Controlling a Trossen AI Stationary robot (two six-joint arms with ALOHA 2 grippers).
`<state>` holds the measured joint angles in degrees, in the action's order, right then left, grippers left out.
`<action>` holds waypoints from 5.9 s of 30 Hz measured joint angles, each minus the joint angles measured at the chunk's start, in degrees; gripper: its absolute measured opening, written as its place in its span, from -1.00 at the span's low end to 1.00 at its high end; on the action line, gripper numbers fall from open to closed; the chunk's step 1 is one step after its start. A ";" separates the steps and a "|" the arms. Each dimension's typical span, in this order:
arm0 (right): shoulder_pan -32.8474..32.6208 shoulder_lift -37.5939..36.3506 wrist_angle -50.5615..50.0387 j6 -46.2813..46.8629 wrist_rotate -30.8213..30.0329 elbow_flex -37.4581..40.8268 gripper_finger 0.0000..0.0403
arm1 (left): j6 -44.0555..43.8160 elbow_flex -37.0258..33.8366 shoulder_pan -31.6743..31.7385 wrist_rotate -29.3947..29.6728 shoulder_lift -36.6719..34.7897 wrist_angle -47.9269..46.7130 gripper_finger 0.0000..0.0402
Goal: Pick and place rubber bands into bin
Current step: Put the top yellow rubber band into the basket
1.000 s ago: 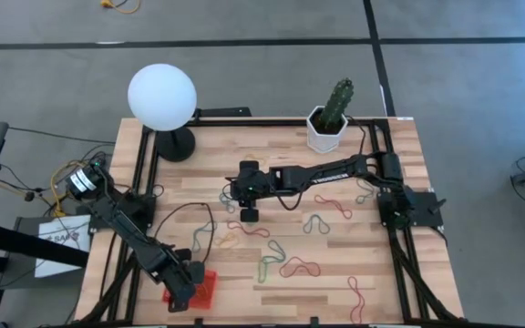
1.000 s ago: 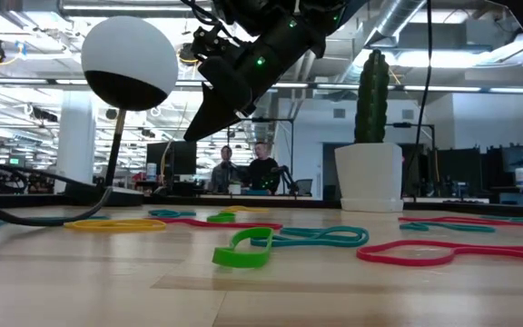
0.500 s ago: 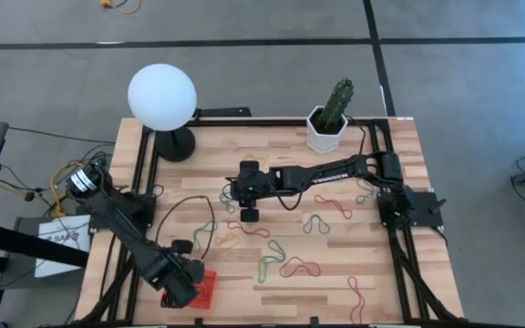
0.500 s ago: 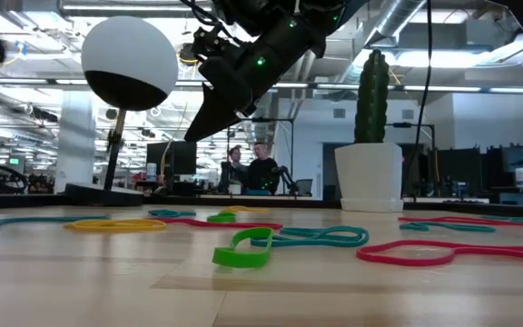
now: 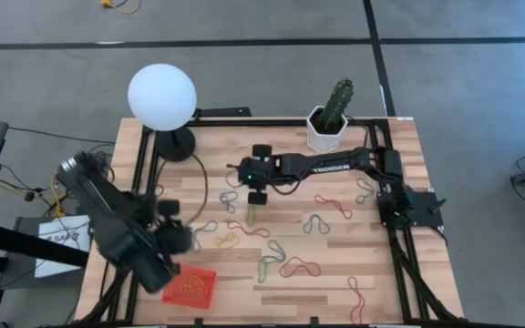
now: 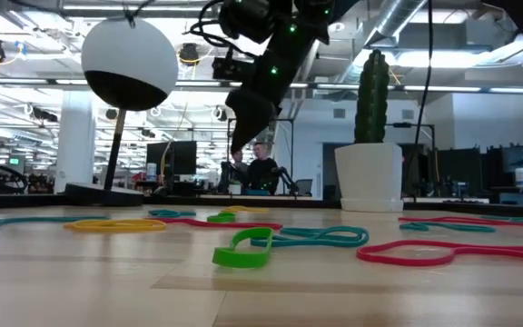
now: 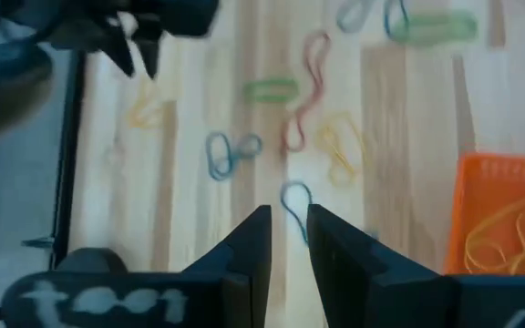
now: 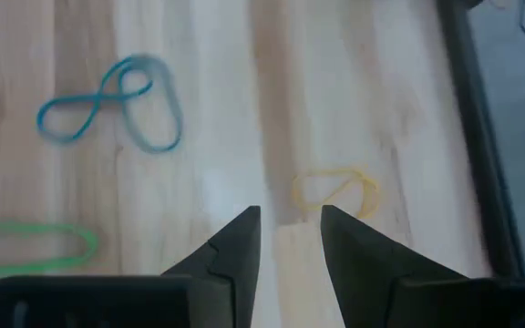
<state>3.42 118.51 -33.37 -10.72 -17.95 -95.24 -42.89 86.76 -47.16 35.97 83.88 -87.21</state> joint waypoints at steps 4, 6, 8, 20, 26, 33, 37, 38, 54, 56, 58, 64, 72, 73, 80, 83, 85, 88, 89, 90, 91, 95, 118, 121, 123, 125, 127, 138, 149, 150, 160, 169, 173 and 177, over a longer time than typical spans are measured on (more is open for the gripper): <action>2.11 -0.20 0.26 0.22 3.80 0.00 -0.45 | -5.19 -7.18 0.00 4.14 -11.40 2.73 -0.68; 3.40 -0.17 0.44 0.22 4.16 0.00 -0.45 | -7.20 -12.48 0.10 7.88 -17.43 7.25 -0.68; 5.20 -0.17 1.49 0.22 4.39 0.00 -0.45 | -7.61 -18.49 0.15 9.99 -22.43 12.56 -0.68; 15.94 4.50 3.12 10.51 11.03 0.04 -0.45 | -9.21 -43.57 3.31 16.37 -37.27 29.71 -0.68; 16.14 6.86 -2.41 10.87 12.95 -0.93 -0.45 | -6.50 -44.13 5.83 17.50 -37.58 30.44 -0.68; 14.03 12.28 -2.73 10.50 9.05 -5.51 -0.45 | -6.33 -44.13 8.00 16.98 -37.38 30.88 -0.68; 13.61 14.32 -6.40 10.80 5.92 -9.34 -0.45 | -6.23 -44.13 8.26 16.94 -37.44 31.51 -0.68; 13.50 14.55 -6.33 11.42 5.70 -10.28 -0.45 | -6.25 -44.13 8.26 16.84 -37.42 31.59 -0.68; 15.15 14.89 -18.65 9.81 14.22 -17.26 -0.45 | -5.51 -44.13 8.26 15.75 -37.42 31.68 -0.68; 14.98 14.74 -21.13 8.42 14.20 -19.95 -0.45 | -5.51 -44.13 8.26 15.82 -37.42 31.68 -0.68; 15.07 14.04 -21.78 6.39 13.96 -23.29 -0.45 | -5.50 -44.13 8.26 15.86 -37.42 31.68 -0.68; 16.41 13.66 -22.05 -1.88 15.25 -30.71 -0.45 | -5.60 -44.13 8.26 15.82 -37.42 31.68 -0.68; 15.11 13.80 -28.76 4.86 29.70 -30.95 -0.45 | -10.39 -44.13 9.29 15.64 -36.55 36.31 -0.68; 14.37 13.80 -29.60 5.06 30.04 -30.95 -0.45 | -10.76 -44.13 10.00 15.22 -36.08 37.04 -0.68; 10.86 7.14 -30.64 3.65 29.60 -30.93 -0.44 | -12.93 -44.13 18.06 7.96 -27.08 44.08 -0.68; 10.02 2.38 -30.91 1.24 29.50 -31.02 -0.44 | -10.04 -44.13 20.90 7.96 -22.56 50.65 -0.68; 9.66 -0.91 -31.91 -0.65 29.46 -30.91 -0.44 | -7.72 -44.13 22.72 8.66 -19.60 56.11 -0.68; 9.78 -6.69 -33.27 -0.89 29.60 -30.95 -0.44 | -7.17 -44.13 26.21 8.78 -15.11 63.70 -0.68; 10.02 -8.59 -34.02 -0.83 29.59 -30.95 -0.44 | -6.91 -44.13 27.52 8.79 -13.42 65.75 -0.68; 10.14 -10.11 -34.39 -0.87 29.57 -30.97 -0.44 | -5.99 -44.13 28.88 8.77 -11.87 67.35 -0.68; 10.27 -11.52 -34.64 -0.95 29.60 -31.01 -0.44 | -5.36 -44.13 30.32 8.58 -10.17 69.22 -0.68; 9.96 -15.48 -36.69 -1.31 29.86 -30.95 -0.44 | -2.83 -44.13 35.48 6.95 -2.96 79.84 -0.68; 8.15 -18.35 -44.37 -2.87 30.01 -30.84 -0.44 | 5.19 -33.12 55.78 -3.09 24.36 92.52 -0.68; 8.46 -18.35 -44.70 -3.41 29.96 -30.84 -0.44 | 4.40 -29.83 56.44 -2.49 25.94 86.43 -0.68; 8.79 -18.35 -44.67 -4.01 29.90 -30.84 -0.44 | 4.29 -28.22 56.88 -2.28 26.68 84.36 -0.68; 8.75 -18.35 -44.64 -4.60 29.85 -30.80 -0.44 | 4.23 -27.36 57.40 -2.92 26.97 83.31 -0.68; 8.72 -18.40 -44.50 -4.74 29.87 -30.14 -0.44 | 4.09 -27.21 58.07 -4.89 26.97 82.83 -0.68; 9.06 -18.35 -45.89 -4.78 29.89 -29.84 -0.44 | 0.15 -27.21 59.49 -6.90 26.97 78.99 -0.68; 9.05 -18.35 -45.89 -4.81 29.91 -29.84 -0.44 | 0.26 -27.21 59.32 -8.74 26.93 79.24 -0.68; 9.05 -18.35 -45.89 -4.81 29.91 -29.84 -0.44 | 0.33 -27.21 59.32 -8.92 26.93 79.21 -0.68; 9.05 -18.35 -45.80 -4.81 29.94 -29.84 -0.44 | 1.75 -27.21 59.20 -9.77 26.93 79.20 -0.68; 9.05 -17.59 -44.98 -4.85 30.09 -29.84 -0.44 | 4.15 -27.30 58.40 -10.93 26.91 81.43 -0.68; 8.99 -15.72 -44.79 -5.64 30.09 -29.79 -0.44 | 4.21 -27.30 58.40 -8.96 26.91 81.41 -0.68; 9.13 -13.71 -44.22 -6.17 30.11 -29.79 -0.44 | 5.13 -27.30 58.33 -8.53 26.91 81.43 -0.68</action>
<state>12.55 104.80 -77.59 -16.90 12.16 -125.03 -37.76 59.46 11.17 27.44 110.78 -5.78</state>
